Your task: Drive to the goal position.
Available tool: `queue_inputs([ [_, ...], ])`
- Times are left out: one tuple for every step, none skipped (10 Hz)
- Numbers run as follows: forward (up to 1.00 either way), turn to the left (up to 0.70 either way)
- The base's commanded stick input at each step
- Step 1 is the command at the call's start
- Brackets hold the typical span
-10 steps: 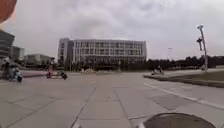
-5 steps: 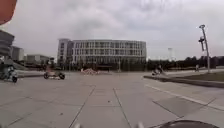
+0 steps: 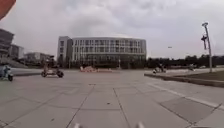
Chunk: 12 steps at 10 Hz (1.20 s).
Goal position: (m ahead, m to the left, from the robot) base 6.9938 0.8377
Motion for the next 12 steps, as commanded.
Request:
queue_inputs([
  [0.5,0.0],
  [0.5,0.0],
  [0.5,0.0],
  [0.5,0.0],
  [0.5,0.0],
  [0.5,0.0],
  [0.5,0.0],
  [0.5,0.0],
  [0.5,0.0],
  [0.5,0.0],
  [0.5,0.0],
  [0.5,0.0],
])
